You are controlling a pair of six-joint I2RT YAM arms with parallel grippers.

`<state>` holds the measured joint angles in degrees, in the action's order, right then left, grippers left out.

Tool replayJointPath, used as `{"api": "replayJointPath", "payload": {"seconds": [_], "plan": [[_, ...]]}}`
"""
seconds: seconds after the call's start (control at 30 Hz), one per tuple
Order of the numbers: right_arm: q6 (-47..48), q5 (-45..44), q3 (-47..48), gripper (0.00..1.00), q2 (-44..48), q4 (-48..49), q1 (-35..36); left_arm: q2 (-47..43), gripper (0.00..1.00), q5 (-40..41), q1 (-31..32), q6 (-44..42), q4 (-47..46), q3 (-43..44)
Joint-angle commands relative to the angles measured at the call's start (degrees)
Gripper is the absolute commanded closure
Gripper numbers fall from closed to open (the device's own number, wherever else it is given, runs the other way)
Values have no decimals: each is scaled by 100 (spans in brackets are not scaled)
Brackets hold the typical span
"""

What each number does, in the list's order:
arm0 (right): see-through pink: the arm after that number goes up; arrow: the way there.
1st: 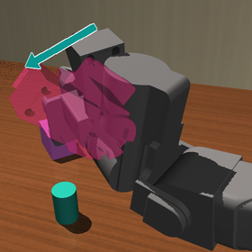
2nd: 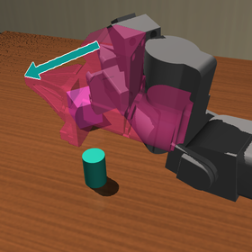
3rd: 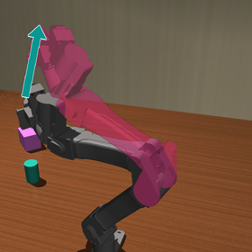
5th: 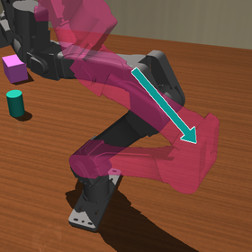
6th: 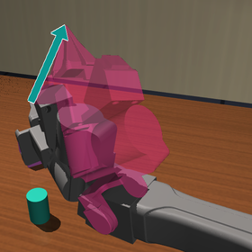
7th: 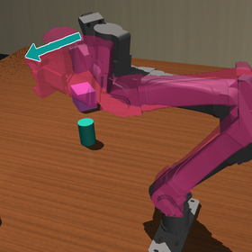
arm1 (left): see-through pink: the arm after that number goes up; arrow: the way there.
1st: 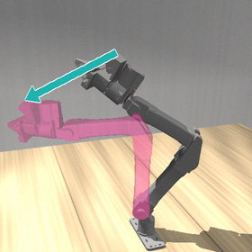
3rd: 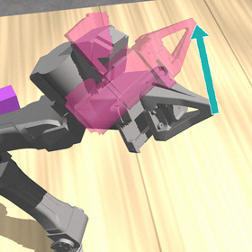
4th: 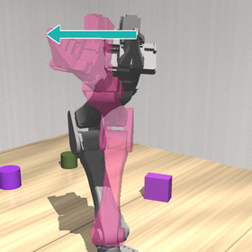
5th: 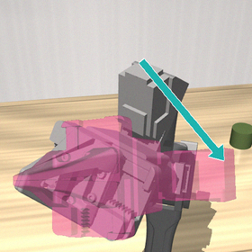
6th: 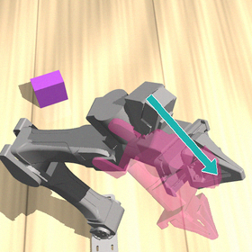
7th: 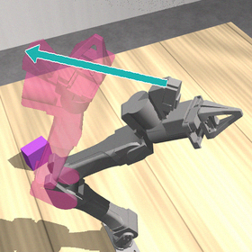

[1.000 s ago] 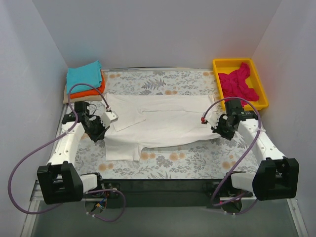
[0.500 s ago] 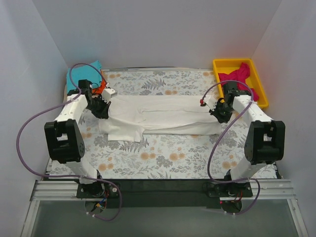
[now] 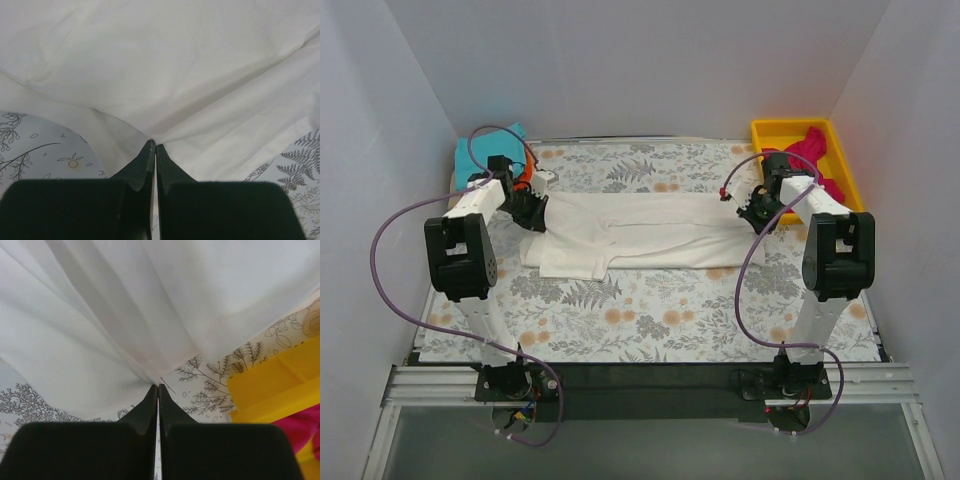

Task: Fold and stack the t-shirts
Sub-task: Fold the tshirt

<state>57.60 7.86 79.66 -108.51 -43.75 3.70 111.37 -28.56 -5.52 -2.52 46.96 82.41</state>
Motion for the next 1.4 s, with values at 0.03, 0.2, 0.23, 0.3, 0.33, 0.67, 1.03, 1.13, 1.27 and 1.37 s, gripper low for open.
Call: {"api": "replayJointPath", "payload": {"seconds": [0.03,0.2,0.23,0.3,0.33,0.67,1.03,1.13,1.27,1.37], "plan": [[67,-56,366,99,-56,68,-36,-204,100,-150,-28,33,-29,302],[5,-56,366,99,-232,182,-36,-151,100,-133,-19,121,-178,232],[-12,-65,366,99,-250,217,-36,-73,100,-107,-37,129,-239,214],[-39,-152,349,99,-329,252,-19,-2,100,-27,-28,199,-275,170],[-56,-188,357,99,-355,296,-19,33,94,8,-28,208,-362,161],[-469,137,384,44,794,-159,78,-1696,55,-528,-20,7,-12,-891],[-1093,620,-240,47,1428,-626,113,-2971,65,903,1096,840,-923,-3099],[-1137,673,-363,47,1508,-635,113,-2937,63,1220,1246,1236,-1276,-3284],[-1137,682,-433,48,1543,-644,113,-2700,62,1510,1317,1658,-1601,-3302],[-1129,673,-416,48,1561,-661,122,-2525,61,1757,1343,1861,-1769,-3346]]}}
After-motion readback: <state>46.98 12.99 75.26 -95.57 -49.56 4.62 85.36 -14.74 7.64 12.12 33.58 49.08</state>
